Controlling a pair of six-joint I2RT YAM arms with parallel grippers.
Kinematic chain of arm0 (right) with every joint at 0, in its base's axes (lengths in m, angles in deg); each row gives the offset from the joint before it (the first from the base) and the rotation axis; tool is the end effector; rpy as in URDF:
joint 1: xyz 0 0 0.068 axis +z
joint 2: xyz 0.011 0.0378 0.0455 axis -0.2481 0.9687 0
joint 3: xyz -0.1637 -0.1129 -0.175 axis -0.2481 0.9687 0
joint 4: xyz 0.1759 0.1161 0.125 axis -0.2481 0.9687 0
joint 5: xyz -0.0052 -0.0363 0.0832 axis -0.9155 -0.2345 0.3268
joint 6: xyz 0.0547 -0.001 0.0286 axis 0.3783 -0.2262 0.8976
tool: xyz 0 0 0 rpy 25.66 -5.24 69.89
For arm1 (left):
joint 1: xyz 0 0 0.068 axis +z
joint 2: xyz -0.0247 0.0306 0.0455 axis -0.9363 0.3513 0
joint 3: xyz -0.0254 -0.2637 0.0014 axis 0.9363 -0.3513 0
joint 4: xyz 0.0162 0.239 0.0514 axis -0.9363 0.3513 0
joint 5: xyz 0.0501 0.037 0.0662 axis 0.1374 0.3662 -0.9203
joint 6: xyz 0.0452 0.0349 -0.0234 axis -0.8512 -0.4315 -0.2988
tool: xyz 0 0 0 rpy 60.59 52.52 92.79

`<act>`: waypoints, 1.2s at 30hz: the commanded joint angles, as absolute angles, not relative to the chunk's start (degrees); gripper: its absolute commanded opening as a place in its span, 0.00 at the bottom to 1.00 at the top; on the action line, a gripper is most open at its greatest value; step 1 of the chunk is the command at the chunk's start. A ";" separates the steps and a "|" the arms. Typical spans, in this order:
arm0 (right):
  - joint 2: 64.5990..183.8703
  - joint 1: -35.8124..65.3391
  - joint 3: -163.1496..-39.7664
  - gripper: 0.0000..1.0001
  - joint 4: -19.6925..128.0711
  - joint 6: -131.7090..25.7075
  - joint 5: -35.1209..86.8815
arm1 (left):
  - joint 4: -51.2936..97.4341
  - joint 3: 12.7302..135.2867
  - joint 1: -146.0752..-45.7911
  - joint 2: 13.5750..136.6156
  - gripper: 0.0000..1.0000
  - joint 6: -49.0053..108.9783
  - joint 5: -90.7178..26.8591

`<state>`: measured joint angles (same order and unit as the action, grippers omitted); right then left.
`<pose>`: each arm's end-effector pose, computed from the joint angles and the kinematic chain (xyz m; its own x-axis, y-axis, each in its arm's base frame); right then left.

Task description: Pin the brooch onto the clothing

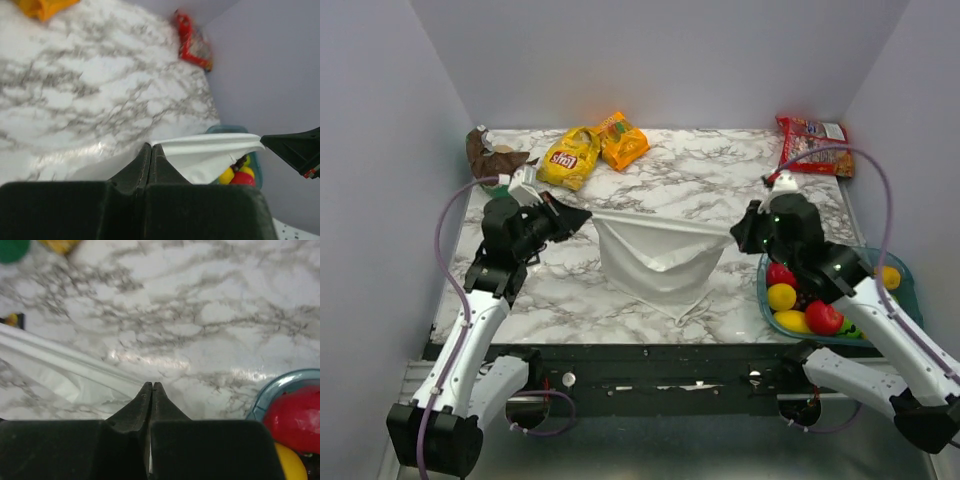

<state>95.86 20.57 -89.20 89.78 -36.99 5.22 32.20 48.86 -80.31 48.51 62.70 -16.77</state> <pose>0.1577 0.0975 0.3666 -0.4772 0.1275 -0.8695 -0.2237 0.9392 0.2605 0.1889 -0.0553 0.3409 -0.4982 -0.5568 -0.6647 0.2947 0.6122 -0.7337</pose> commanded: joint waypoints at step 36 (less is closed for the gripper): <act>131.04 34.68 -81.02 0.42 67.04 -39.33 26.50 | 36.86 34.01 -77.78 57.52 0.00 49.96 -10.75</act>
